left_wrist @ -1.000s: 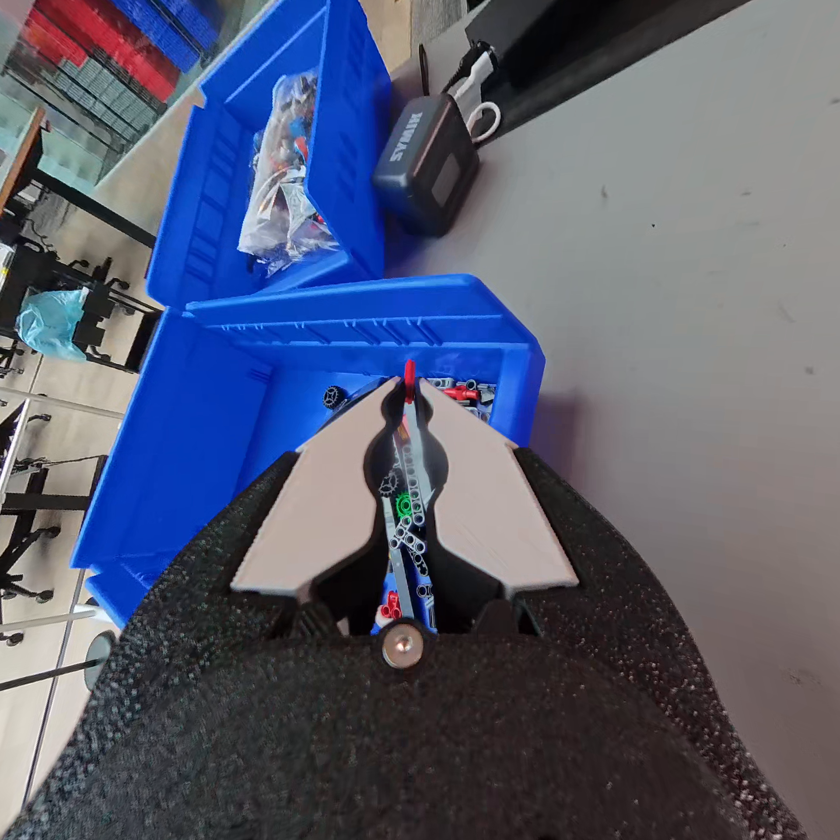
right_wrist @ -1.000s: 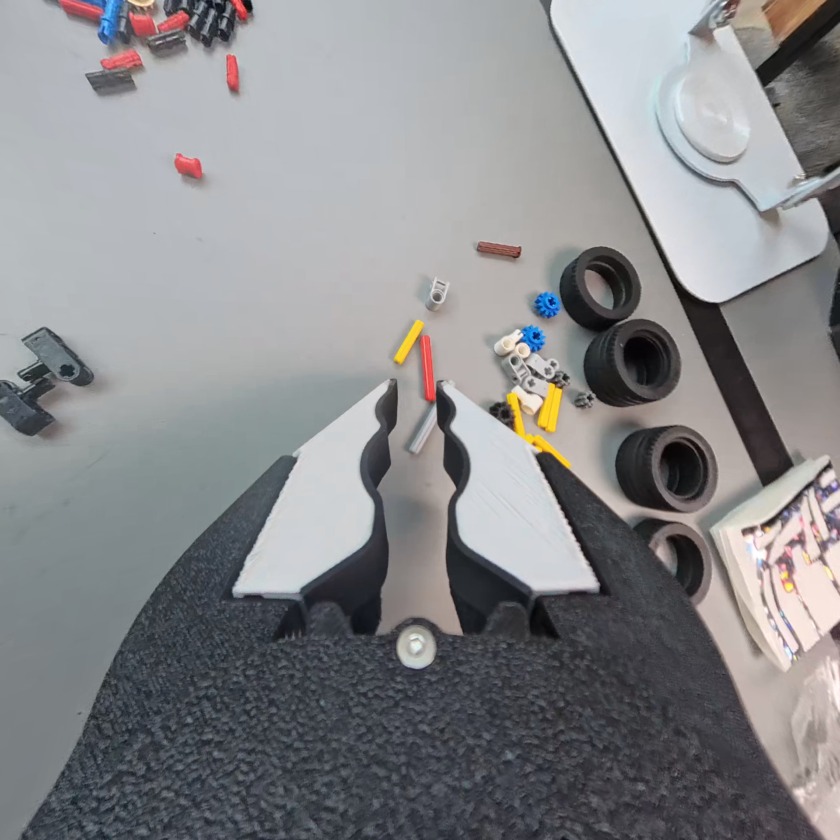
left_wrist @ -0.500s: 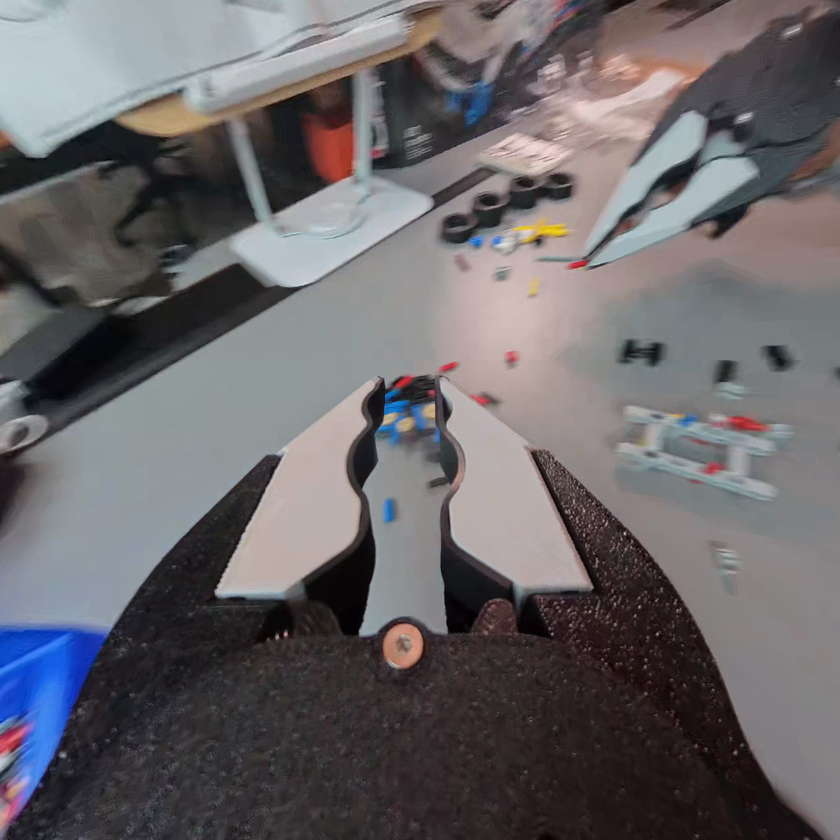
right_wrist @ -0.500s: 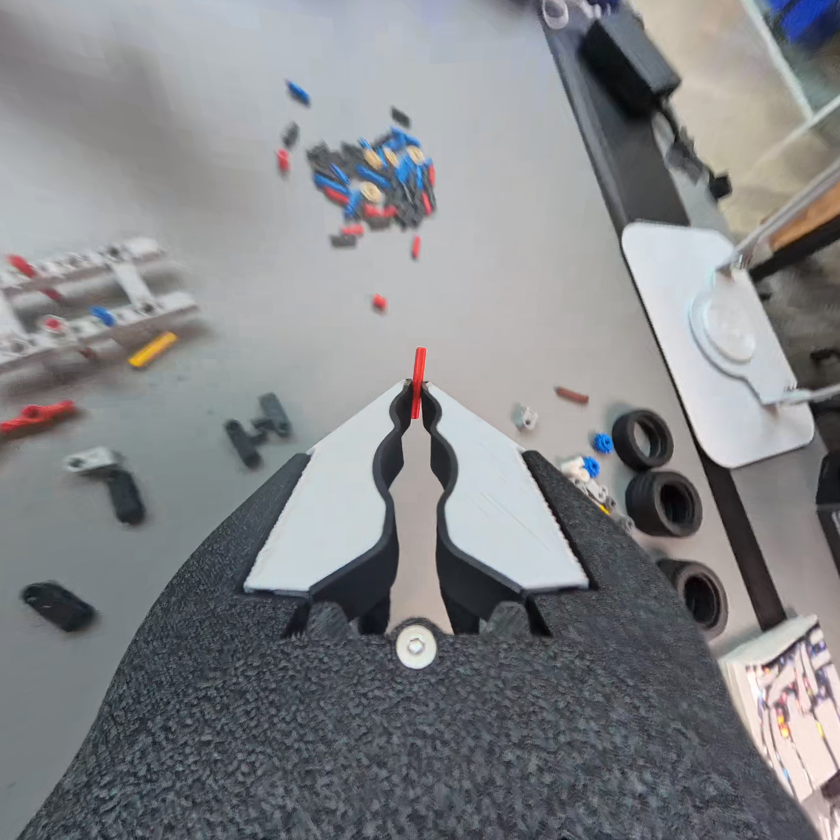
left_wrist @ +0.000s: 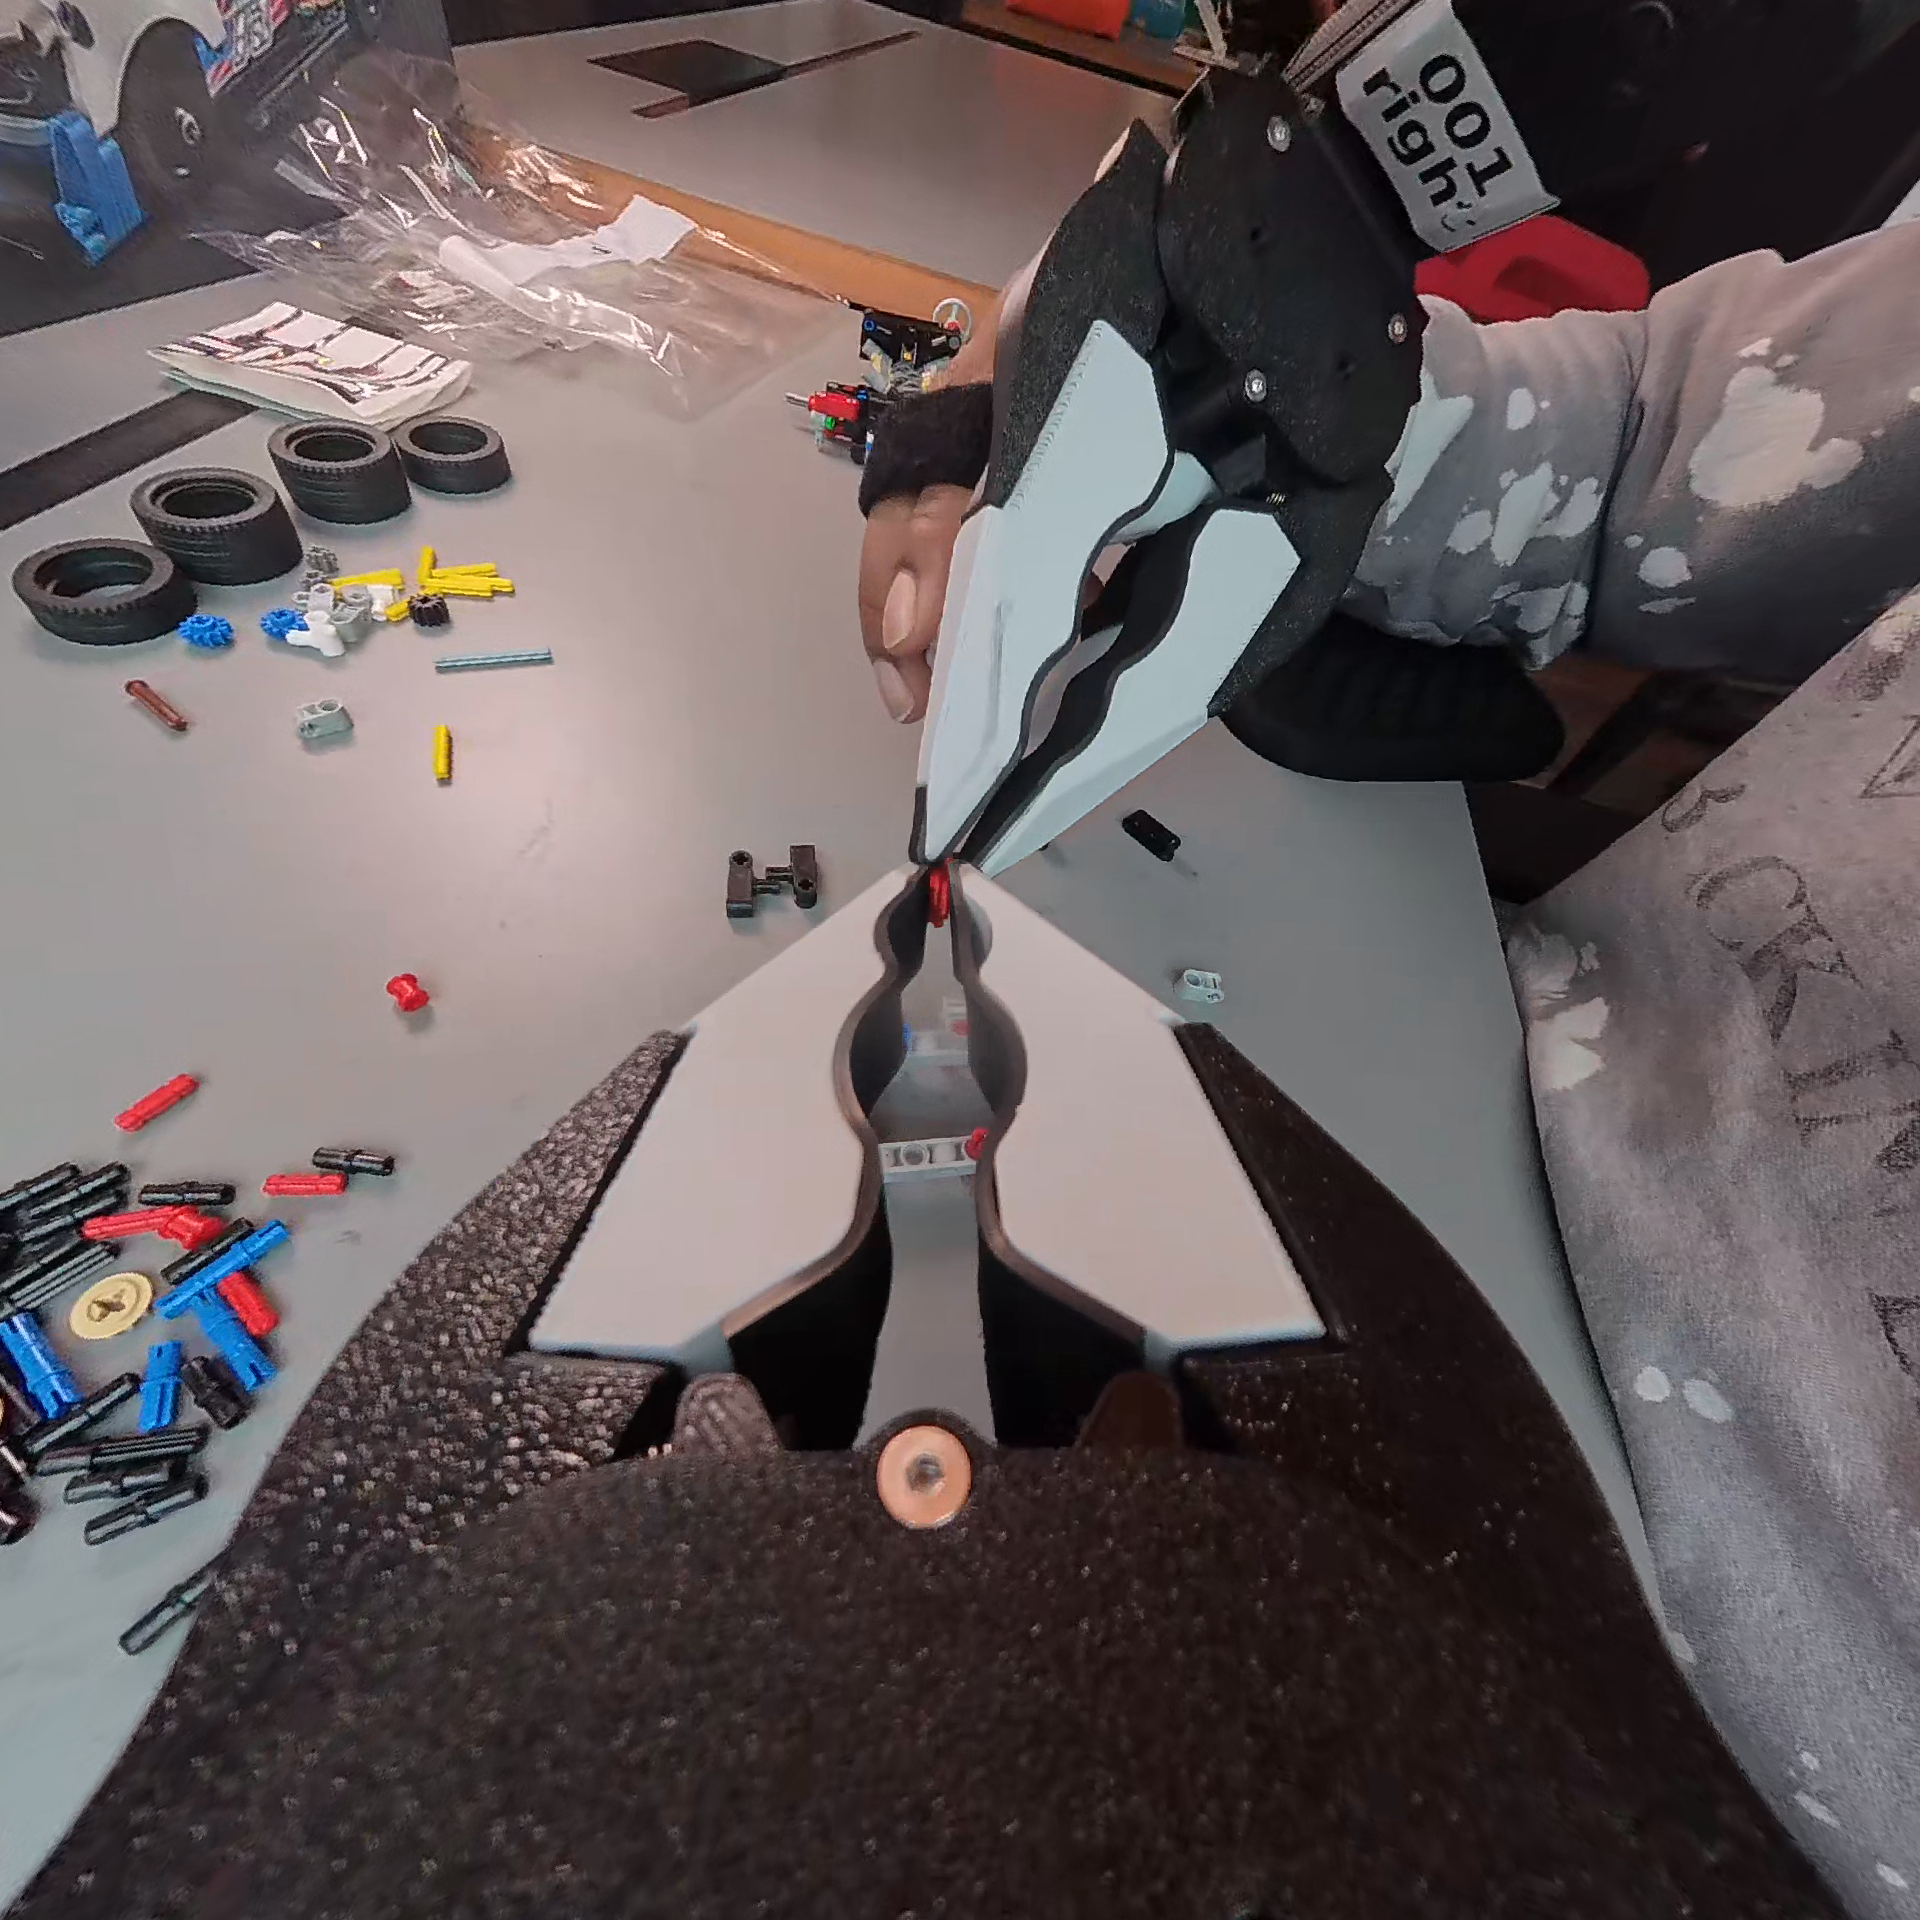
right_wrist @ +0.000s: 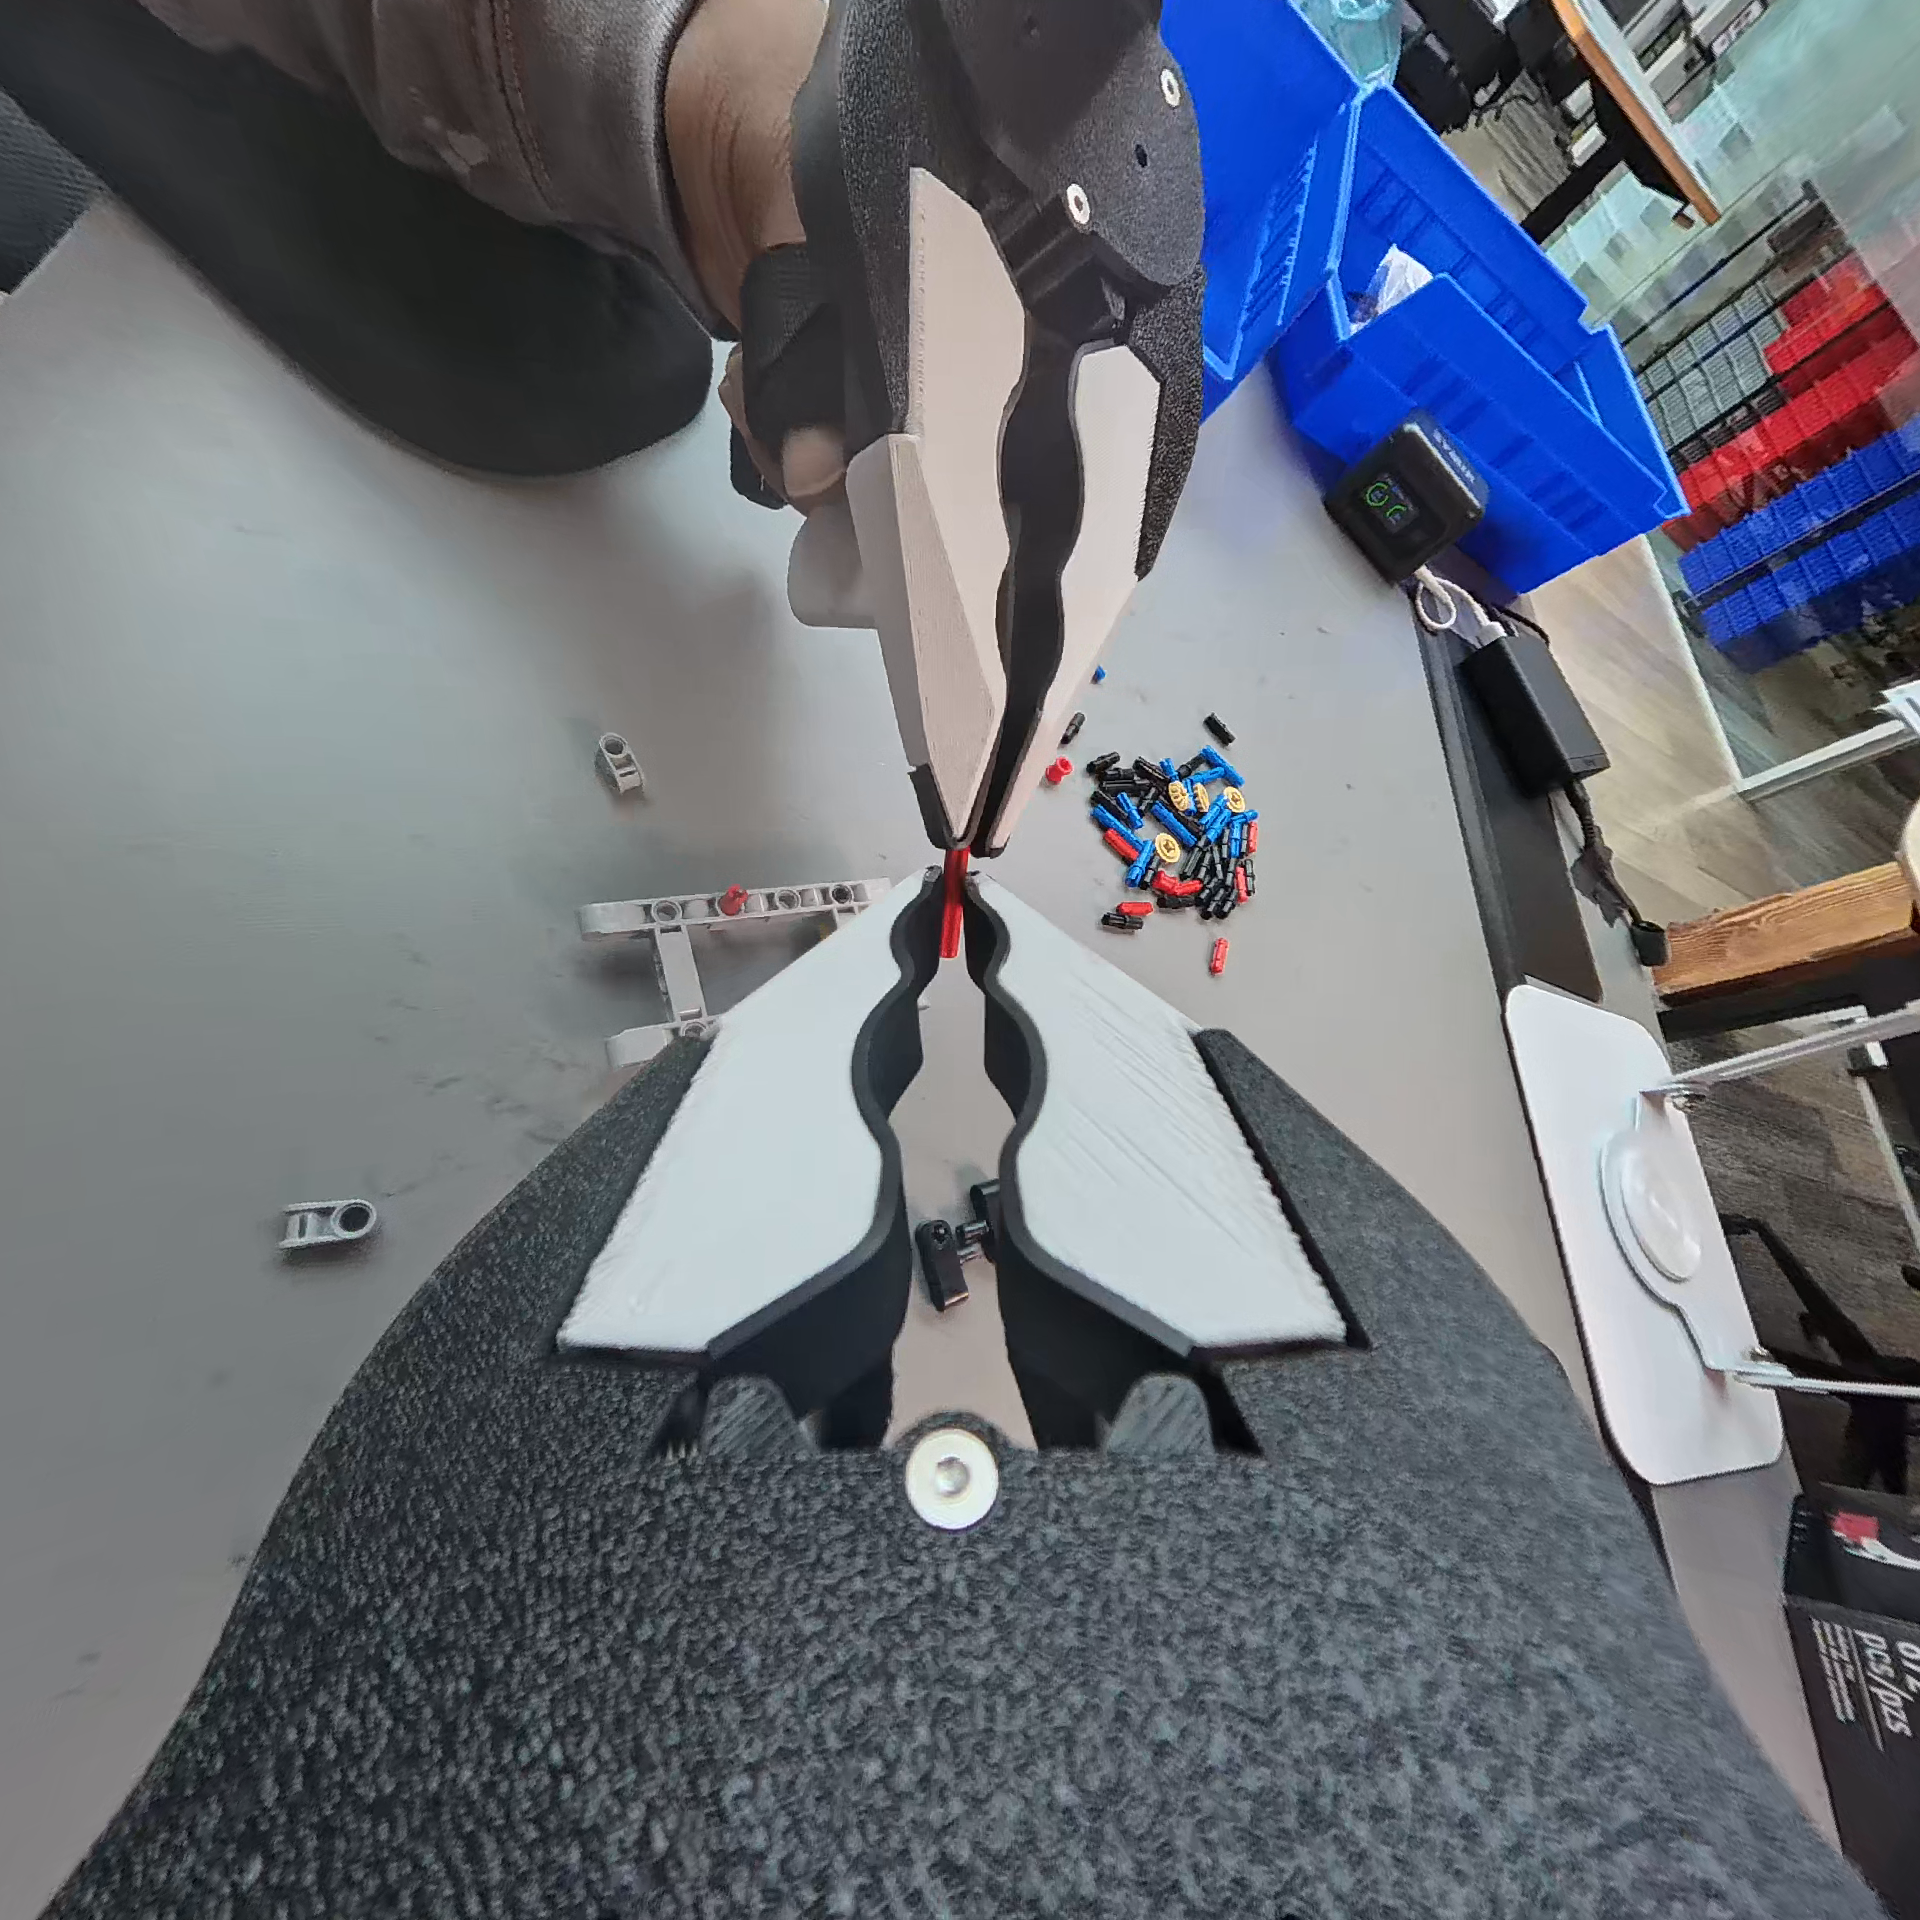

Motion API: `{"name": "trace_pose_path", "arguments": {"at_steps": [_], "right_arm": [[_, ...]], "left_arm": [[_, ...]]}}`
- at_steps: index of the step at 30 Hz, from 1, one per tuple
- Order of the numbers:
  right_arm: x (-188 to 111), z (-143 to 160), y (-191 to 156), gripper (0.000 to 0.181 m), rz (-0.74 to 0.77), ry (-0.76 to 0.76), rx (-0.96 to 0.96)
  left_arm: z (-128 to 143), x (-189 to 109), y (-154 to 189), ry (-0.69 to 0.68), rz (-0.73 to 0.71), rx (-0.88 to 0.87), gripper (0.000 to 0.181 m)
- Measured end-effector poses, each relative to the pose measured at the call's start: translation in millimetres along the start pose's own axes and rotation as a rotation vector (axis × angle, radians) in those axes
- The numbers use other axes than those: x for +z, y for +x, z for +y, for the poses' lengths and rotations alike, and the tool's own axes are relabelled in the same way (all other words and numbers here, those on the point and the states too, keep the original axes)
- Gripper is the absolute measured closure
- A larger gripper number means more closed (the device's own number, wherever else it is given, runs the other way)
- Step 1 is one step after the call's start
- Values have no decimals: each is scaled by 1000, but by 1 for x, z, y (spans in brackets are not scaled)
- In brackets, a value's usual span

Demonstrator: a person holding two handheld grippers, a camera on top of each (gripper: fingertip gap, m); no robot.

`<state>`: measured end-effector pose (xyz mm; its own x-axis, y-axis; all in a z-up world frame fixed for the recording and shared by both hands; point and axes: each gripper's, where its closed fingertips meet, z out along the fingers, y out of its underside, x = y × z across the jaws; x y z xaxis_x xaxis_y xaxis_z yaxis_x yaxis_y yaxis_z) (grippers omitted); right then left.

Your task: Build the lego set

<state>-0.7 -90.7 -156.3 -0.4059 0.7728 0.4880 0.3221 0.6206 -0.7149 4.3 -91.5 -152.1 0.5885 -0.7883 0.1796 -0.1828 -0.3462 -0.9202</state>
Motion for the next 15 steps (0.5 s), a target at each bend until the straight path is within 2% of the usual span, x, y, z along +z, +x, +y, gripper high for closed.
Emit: {"name": "trace_pose_path", "arguments": {"at_steps": [1, 5, 7, 9, 12, 13, 15], "right_arm": [[0, 0, -1, 178, 3, 1, -4], [-2, -1, 5, 174, 62, 7, 29], [-10, 7, 12, 160, 102, -9, 69], [-24, 18, 17, 160, 130, -19, 138], [-43, 48, 16, 162, 162, -73, 231], [-48, 59, 16, 163, 171, -90, 262], [-55, 77, 14, 164, 179, -118, 333]], "left_arm": [[1, 0, 1, -3, -1, 5, 178], [-2, -7, -4, -13, -53, 53, 179], [-9, -31, -30, -15, -215, 98, 179], [-13, -85, -84, -43, -557, 139, 179], [9, -204, -157, -215, -1121, 103, 179], [20, -240, -169, -274, -1262, 66, 179], [48, -289, -180, -406, -1423, -39, 179]]}}
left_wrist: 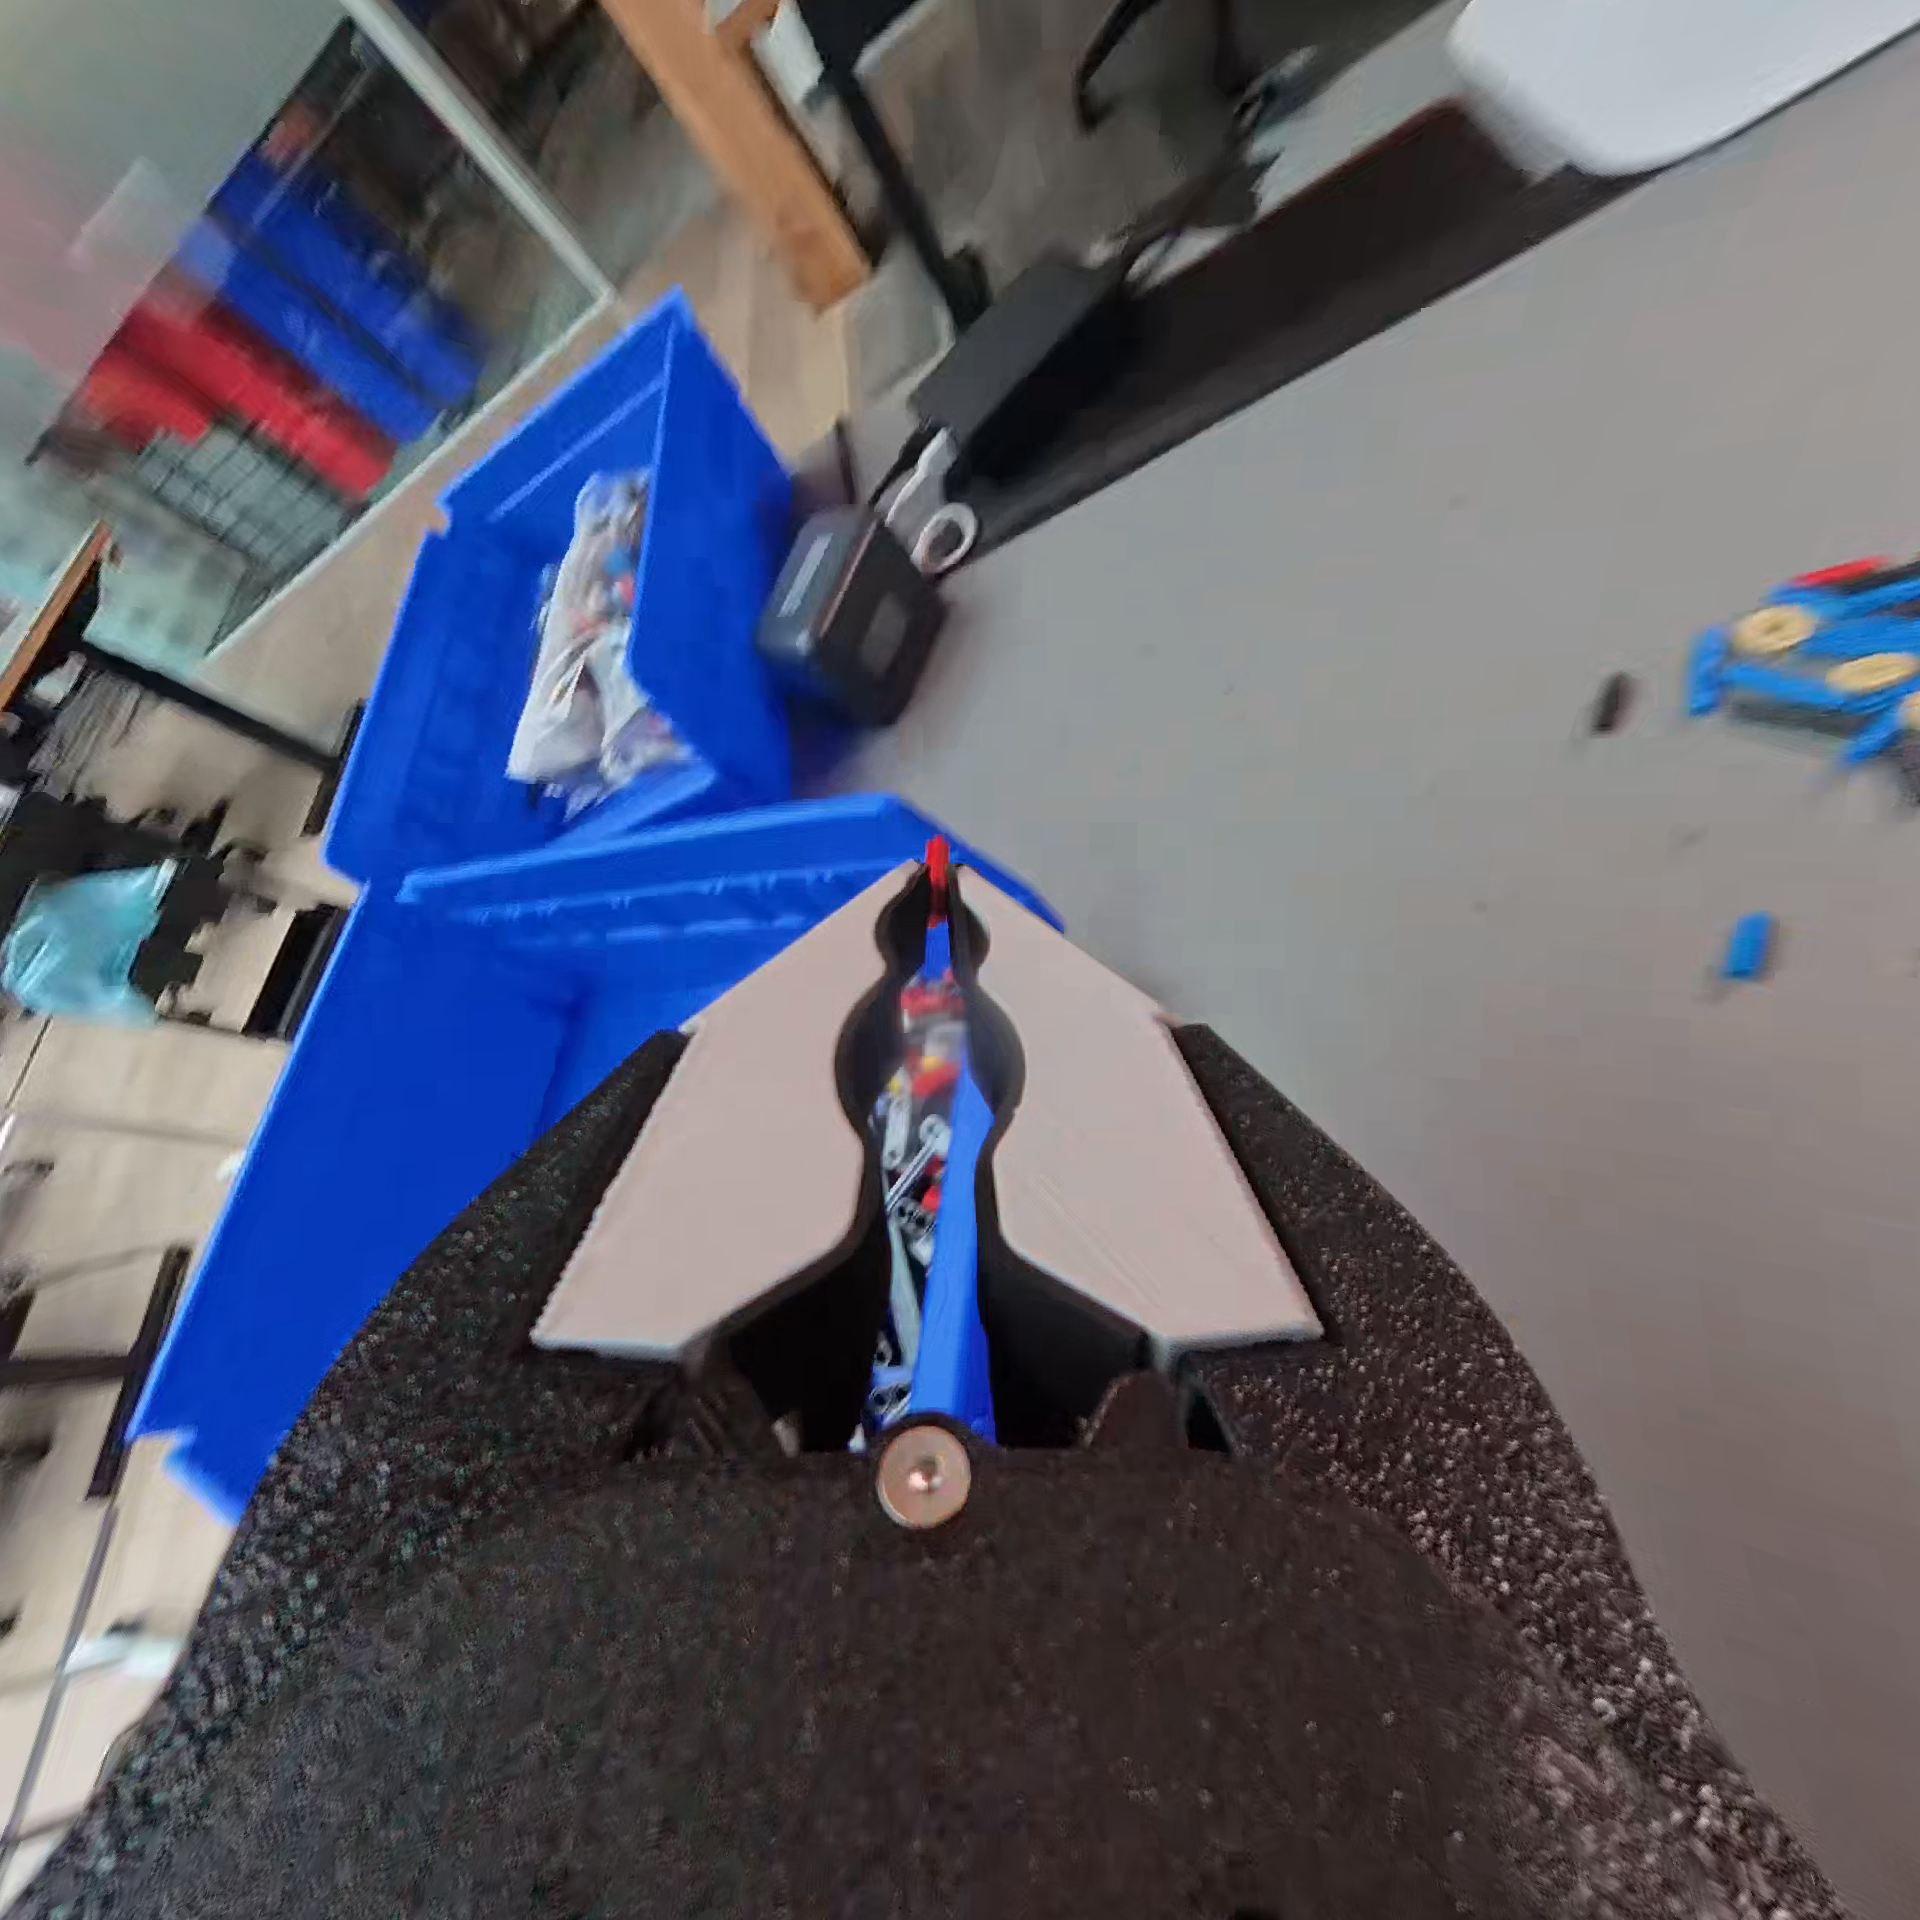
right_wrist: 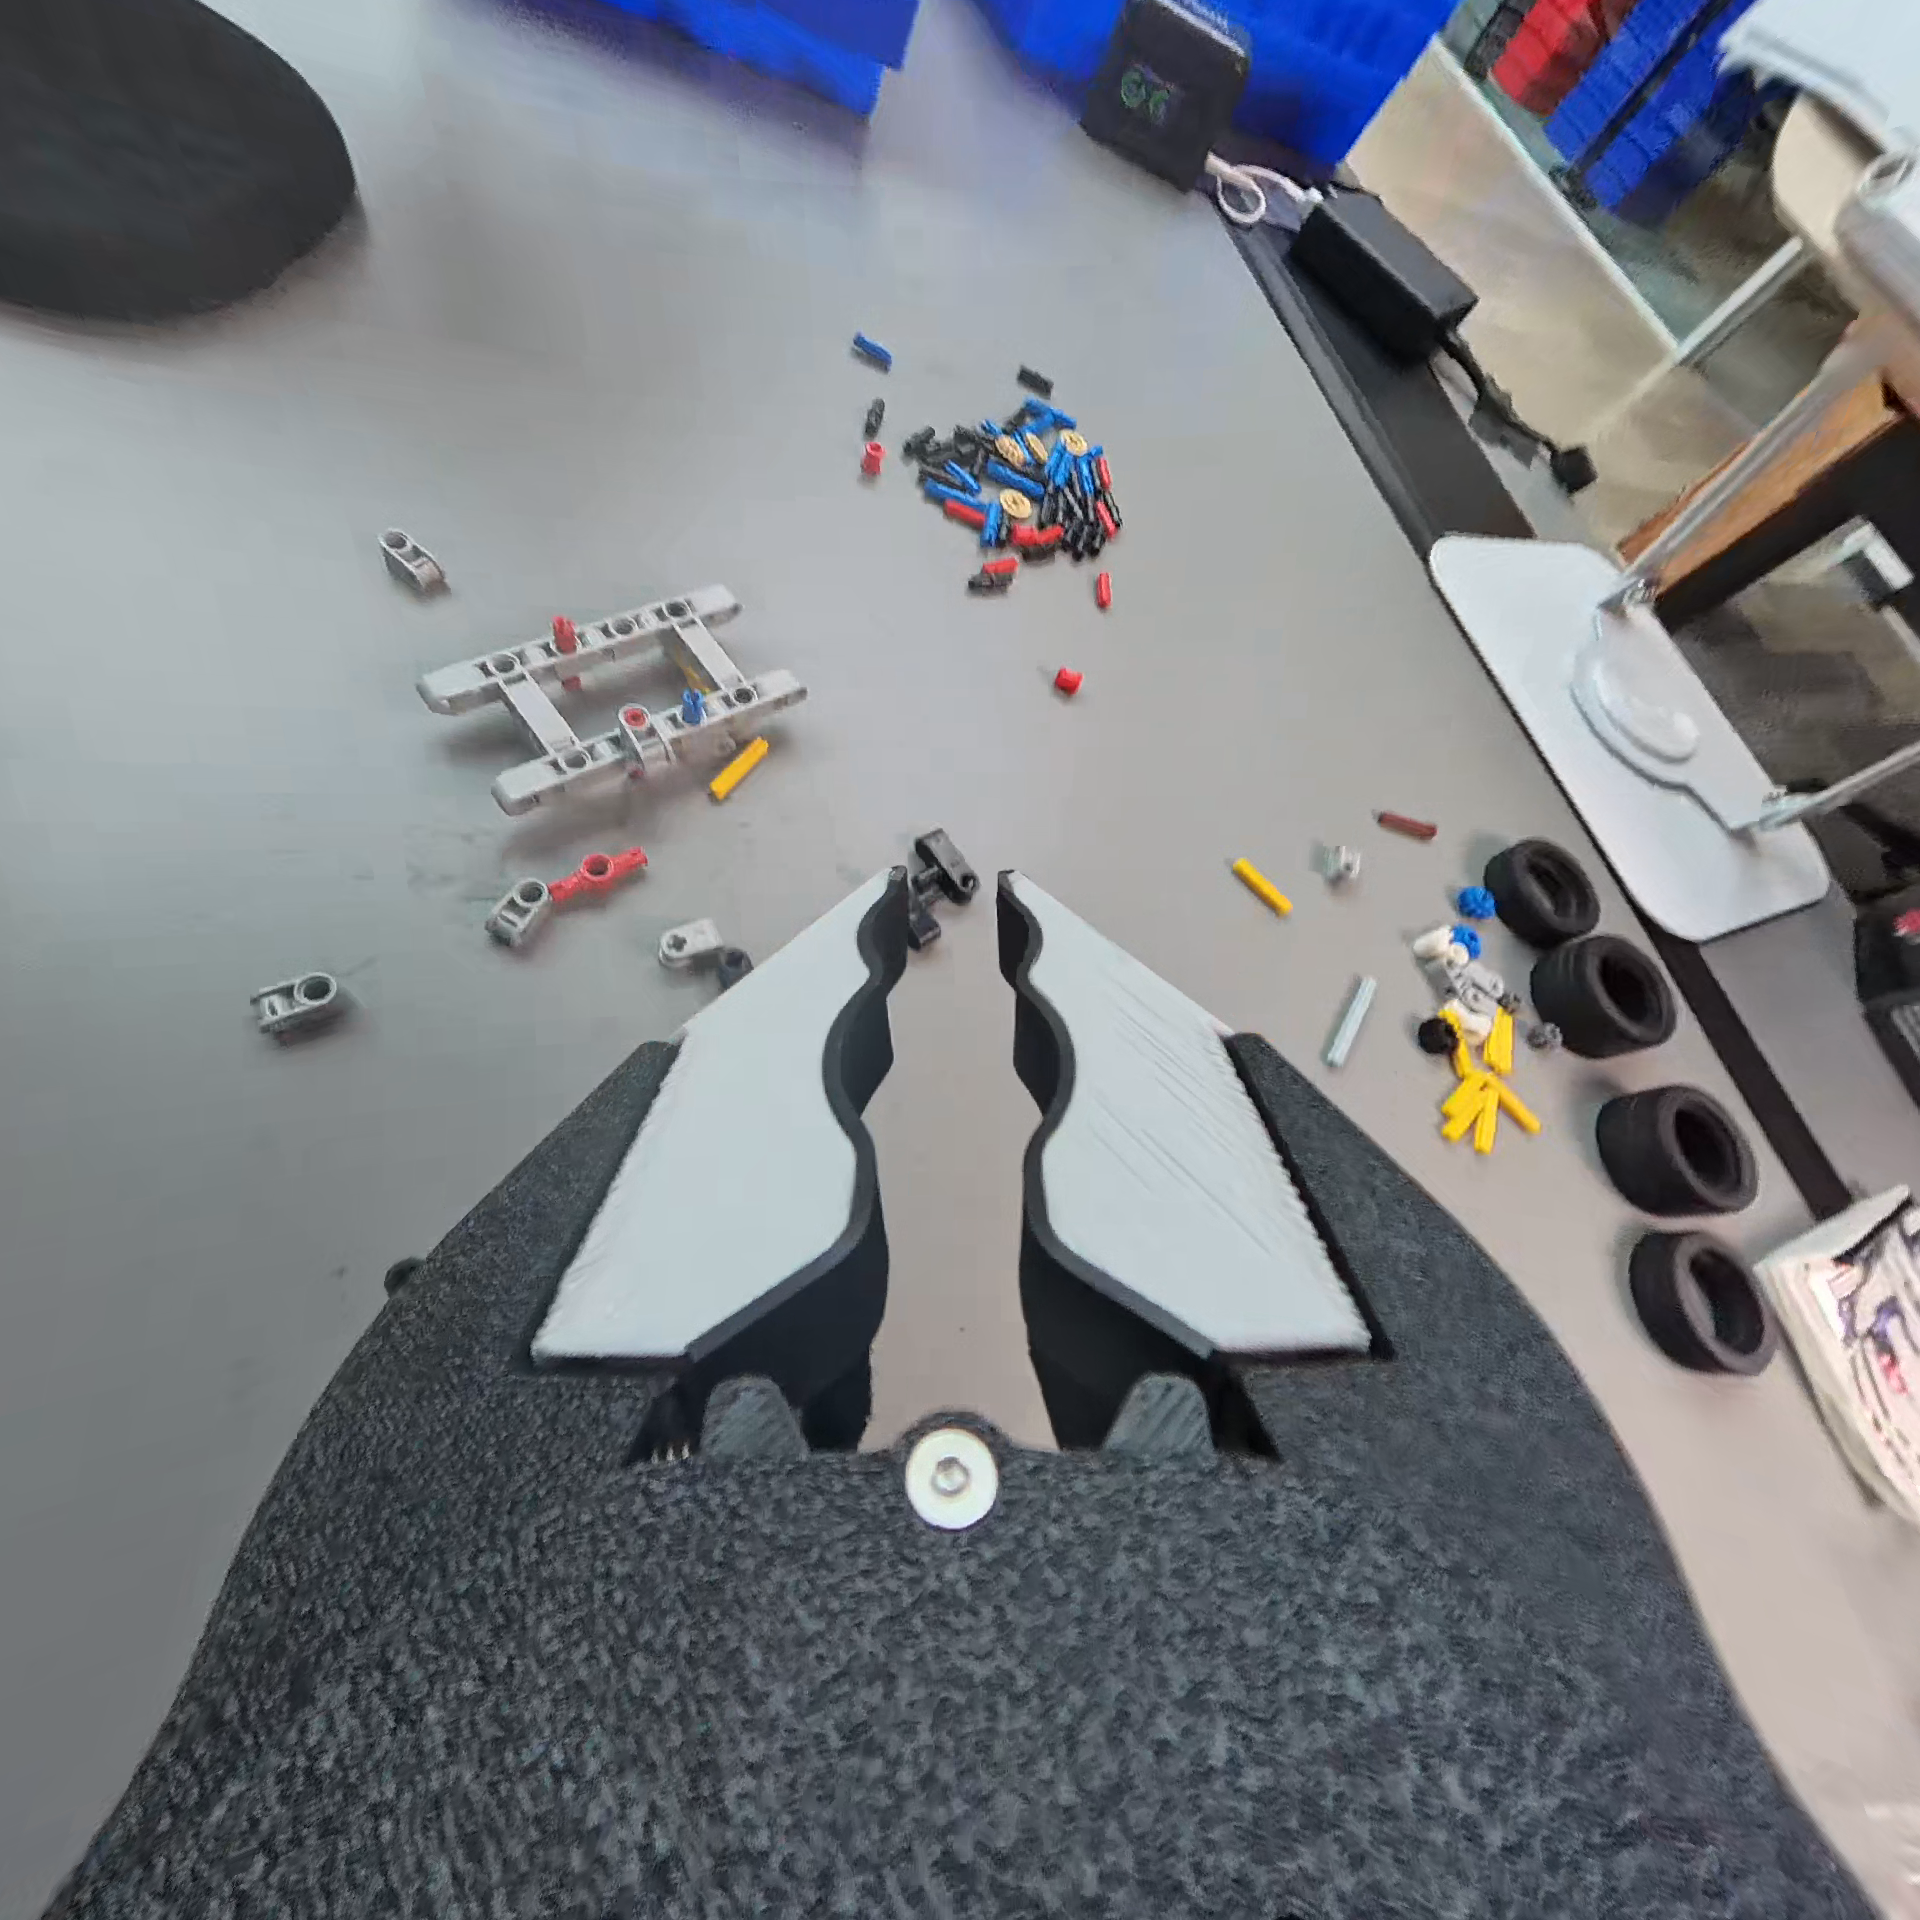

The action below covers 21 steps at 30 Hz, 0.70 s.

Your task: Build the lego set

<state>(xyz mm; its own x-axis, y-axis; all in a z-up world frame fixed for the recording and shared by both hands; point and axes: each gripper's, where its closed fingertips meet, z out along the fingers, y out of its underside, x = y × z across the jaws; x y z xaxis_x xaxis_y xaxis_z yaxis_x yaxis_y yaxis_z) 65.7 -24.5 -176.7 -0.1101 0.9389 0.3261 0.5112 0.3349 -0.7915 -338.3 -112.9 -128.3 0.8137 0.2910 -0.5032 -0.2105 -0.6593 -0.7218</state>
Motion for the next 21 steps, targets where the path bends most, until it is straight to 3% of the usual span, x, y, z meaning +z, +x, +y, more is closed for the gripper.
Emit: {"name": "trace_pose_path", "arguments": {"at_steps": [3, 6, 12, 16, 21], "right_arm": [[-1, 26, 0, 165, -27, -80, 44], [6, 39, -10, 165, -90, -121, 57], [30, 41, -14, 168, -128, -169, 16], [52, 42, -11, 166, -168, -205, 39], [57, 43, -18, 173, -239, -245, 21]], "left_arm": [[30, 13, -23, -123, -89, -28, 177], [16, 13, 0, -42, -7, -26, 156], [-53, -33, 140, 281, 584, -14, 156], [-53, -56, 213, 297, 819, 72, 157], [-48, -86, 263, 316, 1038, 82, 159]]}}
